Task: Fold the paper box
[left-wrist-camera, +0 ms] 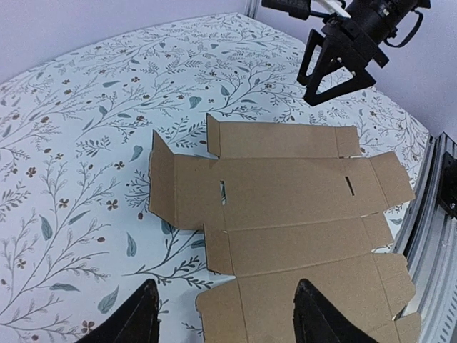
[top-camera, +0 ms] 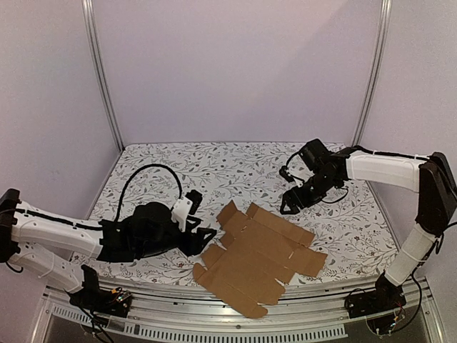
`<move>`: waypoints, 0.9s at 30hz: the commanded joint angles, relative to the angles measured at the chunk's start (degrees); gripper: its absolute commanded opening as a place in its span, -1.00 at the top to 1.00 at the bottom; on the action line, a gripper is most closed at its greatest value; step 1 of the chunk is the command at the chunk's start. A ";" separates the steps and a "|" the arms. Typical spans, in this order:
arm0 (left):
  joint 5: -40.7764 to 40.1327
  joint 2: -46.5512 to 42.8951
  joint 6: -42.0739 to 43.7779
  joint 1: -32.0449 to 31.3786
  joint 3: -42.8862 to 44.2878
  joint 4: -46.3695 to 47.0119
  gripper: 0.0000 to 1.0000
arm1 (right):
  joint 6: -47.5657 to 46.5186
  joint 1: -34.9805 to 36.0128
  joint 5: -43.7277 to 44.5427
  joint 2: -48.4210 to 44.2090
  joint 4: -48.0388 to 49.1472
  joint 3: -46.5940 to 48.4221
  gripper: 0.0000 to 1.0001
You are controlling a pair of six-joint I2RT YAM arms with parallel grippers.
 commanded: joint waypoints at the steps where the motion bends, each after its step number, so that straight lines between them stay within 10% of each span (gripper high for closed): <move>1: 4.63 -3.92 -2.38 0.82 -1.16 -3.22 -0.35 | -0.50 -3.17 -12.24 4.52 -1.80 1.67 -0.54; 16: 3.00 -12.49 -1.81 0.92 -2.32 -9.65 -0.42 | -3.02 -6.07 -21.66 12.48 1.97 -2.80 -0.29; 27: 1.98 -11.52 -1.80 0.92 -2.22 -9.06 -0.42 | -2.52 -6.25 -22.90 11.36 3.86 -5.08 0.28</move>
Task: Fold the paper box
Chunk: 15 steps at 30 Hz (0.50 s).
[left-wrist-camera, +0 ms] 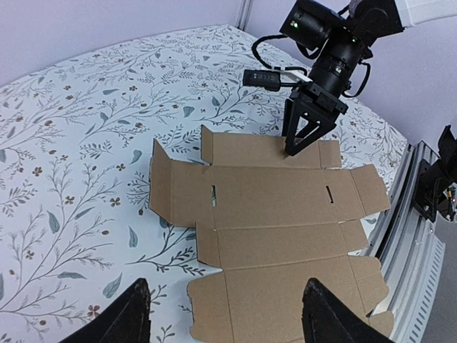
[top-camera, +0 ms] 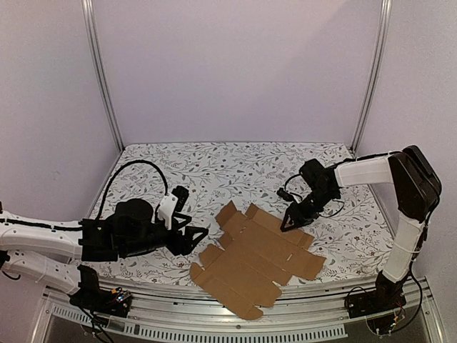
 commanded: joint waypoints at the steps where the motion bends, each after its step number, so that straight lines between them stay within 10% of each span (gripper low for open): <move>1: -1.10 0.63 0.26 0.88 -0.69 -0.94 -0.42 | 0.01 -0.26 -0.96 -0.64 1.14 -0.97 0.33; 15: -2.78 -0.18 0.87 0.96 -0.32 -2.41 -0.42 | 0.54 2.51 4.87 -6.10 0.96 -1.24 0.98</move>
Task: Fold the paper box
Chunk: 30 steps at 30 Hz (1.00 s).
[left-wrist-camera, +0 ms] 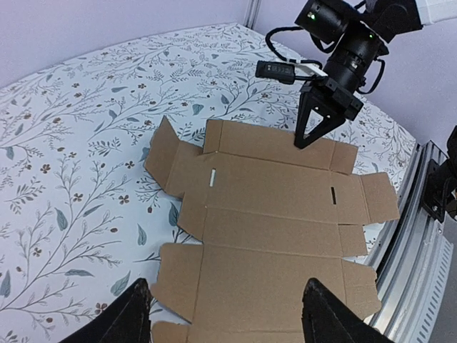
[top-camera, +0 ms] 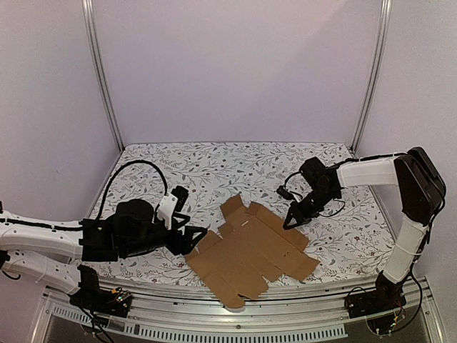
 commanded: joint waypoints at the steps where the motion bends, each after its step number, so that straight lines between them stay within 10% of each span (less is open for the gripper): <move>1: -1.64 -0.74 0.76 0.92 -0.12 -2.52 -0.42 | 0.11 2.06 5.18 -5.42 -0.11 -0.16 1.00; 21: -13.12 -5.40 5.96 2.42 2.53 -12.62 -0.38 | -19.91 30.07 58.21 -18.25 -4.73 5.85 1.00; 30: 0.18 -8.91 3.78 11.45 -4.80 -1.77 -0.26 | -31.12 38.77 72.96 -16.75 2.70 1.96 1.00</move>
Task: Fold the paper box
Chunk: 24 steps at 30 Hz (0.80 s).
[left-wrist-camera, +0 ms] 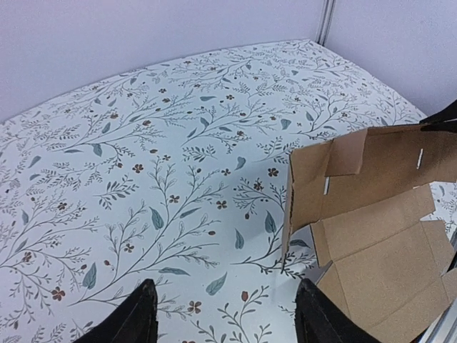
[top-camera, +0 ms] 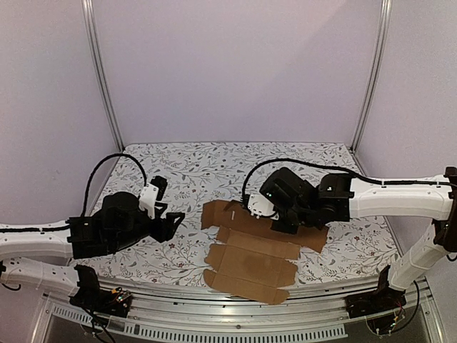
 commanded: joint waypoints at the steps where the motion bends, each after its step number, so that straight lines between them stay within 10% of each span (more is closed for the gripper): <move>1: 10.10 -1.91 -1.86 6.51 -4.69 6.92 -0.24 | -8.79 3.82 11.60 0.90 6.21 -2.87 1.00; 24: 47.81 34.29 -10.36 19.32 -3.40 43.19 0.21 | -20.25 9.28 18.10 3.59 20.74 -8.72 1.00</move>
